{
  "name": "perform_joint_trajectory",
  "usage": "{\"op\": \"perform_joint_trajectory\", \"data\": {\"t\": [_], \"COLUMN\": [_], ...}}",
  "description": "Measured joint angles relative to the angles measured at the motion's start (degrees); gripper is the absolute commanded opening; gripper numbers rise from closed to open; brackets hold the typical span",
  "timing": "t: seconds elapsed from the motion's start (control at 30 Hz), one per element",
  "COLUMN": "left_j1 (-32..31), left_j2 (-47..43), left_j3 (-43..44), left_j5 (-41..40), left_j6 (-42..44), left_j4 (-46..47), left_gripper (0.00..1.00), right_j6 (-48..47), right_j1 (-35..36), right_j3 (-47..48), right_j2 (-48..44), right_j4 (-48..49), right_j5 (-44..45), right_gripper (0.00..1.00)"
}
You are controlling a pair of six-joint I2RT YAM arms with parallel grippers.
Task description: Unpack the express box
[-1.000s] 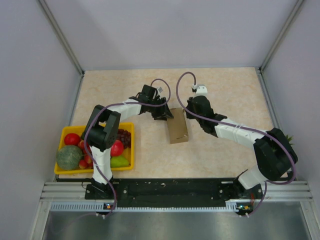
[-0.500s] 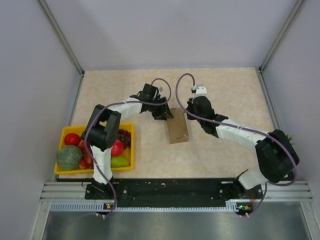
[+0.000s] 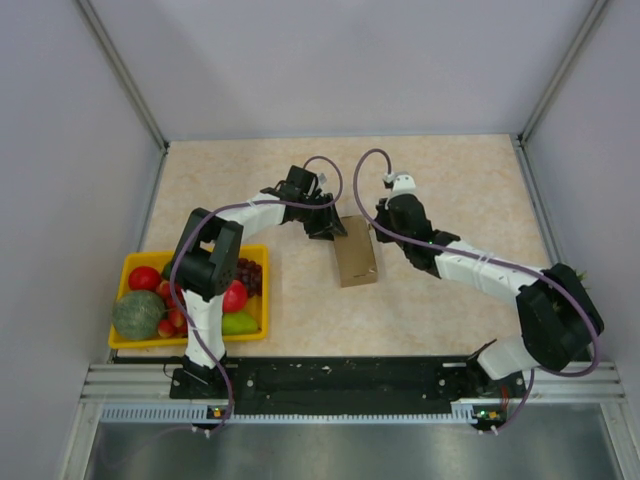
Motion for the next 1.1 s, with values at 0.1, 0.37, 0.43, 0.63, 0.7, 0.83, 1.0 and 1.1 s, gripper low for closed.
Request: {"op": "perform_joint_trajectory", "data": {"t": [0.1, 0.37, 0.43, 0.63, 0.7, 0.83, 1.0, 1.1], "left_j1": [0.00, 0.00, 0.00, 0.00, 0.00, 0.00, 0.00, 0.00], "left_j2": [0.00, 0.00, 0.00, 0.00, 0.00, 0.11, 0.11, 0.11], "left_j3": [0.00, 0.00, 0.00, 0.00, -0.02, -0.02, -0.02, -0.02], "left_j5": [0.00, 0.00, 0.00, 0.00, 0.00, 0.04, 0.02, 0.02], "left_j6": [-0.11, -0.31, -0.33, -0.57, -0.72, -0.98, -0.98, -0.98], "left_j4": [-0.02, -0.04, -0.04, -0.04, -0.02, 0.02, 0.04, 0.04], "left_gripper": [0.19, 0.19, 0.19, 0.19, 0.18, 0.18, 0.18, 0.18], "right_j6": [0.11, 0.22, 0.55, 1.20, 1.27, 1.27, 1.31, 1.57], "right_j1": [0.00, 0.00, 0.00, 0.00, 0.00, 0.00, 0.00, 0.00], "right_j3": [0.00, 0.00, 0.00, 0.00, 0.00, 0.00, 0.00, 0.00], "right_j2": [-1.16, -3.65, -3.65, -2.49, -2.01, -1.36, -0.68, -0.35], "right_j4": [-0.04, -0.02, -0.13, -0.07, -0.15, -0.22, -0.37, -0.42], "right_j5": [0.26, 1.05, 1.07, 0.98, 0.92, 0.98, 0.96, 0.94], "right_gripper": [0.00, 0.00, 0.00, 0.00, 0.00, 0.00, 0.00, 0.00]}}
